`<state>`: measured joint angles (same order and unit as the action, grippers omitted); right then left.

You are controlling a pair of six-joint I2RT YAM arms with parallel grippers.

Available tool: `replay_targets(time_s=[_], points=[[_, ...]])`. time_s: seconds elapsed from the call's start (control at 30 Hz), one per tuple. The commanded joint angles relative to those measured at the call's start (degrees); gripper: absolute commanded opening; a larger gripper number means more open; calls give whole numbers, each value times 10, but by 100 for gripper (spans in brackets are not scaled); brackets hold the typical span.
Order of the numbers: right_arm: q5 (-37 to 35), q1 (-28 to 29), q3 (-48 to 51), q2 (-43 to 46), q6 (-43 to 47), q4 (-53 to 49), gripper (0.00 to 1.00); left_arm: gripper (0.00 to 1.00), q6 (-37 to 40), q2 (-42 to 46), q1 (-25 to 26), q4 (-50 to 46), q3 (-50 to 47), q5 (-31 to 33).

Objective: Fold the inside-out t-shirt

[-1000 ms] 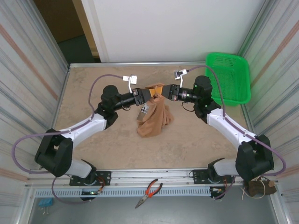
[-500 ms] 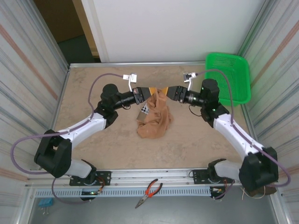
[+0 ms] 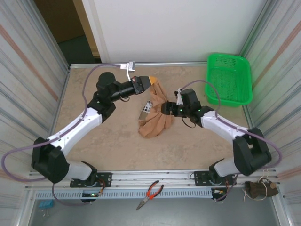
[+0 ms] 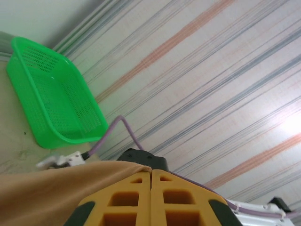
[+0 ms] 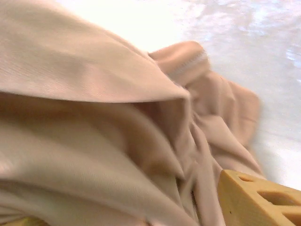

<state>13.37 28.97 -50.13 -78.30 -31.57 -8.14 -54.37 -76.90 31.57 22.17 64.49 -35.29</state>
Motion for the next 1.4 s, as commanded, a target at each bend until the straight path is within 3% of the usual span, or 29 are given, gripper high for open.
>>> replay_targets(time_s=[0.0, 0.13, 0.33, 0.4, 0.53, 0.87, 1.0, 1.03, 1.13, 1.33, 1.37], points=[[-57, 40, -76, 150, 48, -147, 73, 0, 14, 47, 2, -75, 27, 42], [-106, 69, -143, 208, 69, -179, 67, 0, 13, 60, 3, -83, 11, 81], [-58, 88, -266, 114, 108, -184, 67, 0, 8, 53, 24, -79, 10, 132], [-52, 94, -276, 92, 108, -176, 62, 0, 12, 45, 28, -83, 21, 137], [-64, 108, -260, 69, 96, -141, 54, 0, 2, 26, 29, -77, 39, 129], [-158, 150, -255, 3, 58, -81, 51, 0, -29, -29, 28, -67, 77, 65], [-202, 148, -276, -20, 49, -81, 0, 0, -38, -47, 26, -56, 92, 39], [-204, 144, -280, -18, 49, -83, 0, 0, -35, -47, 23, -56, 92, 35], [-128, 113, -282, 0, 57, -80, 0, 0, -32, -50, 5, -51, 88, 25], [109, 6, -265, 39, 29, -54, 0, 1, -21, -68, -39, -13, 84, 6], [143, -11, -265, 43, 22, -53, 0, 15, -17, -77, -49, -6, 91, -12]])
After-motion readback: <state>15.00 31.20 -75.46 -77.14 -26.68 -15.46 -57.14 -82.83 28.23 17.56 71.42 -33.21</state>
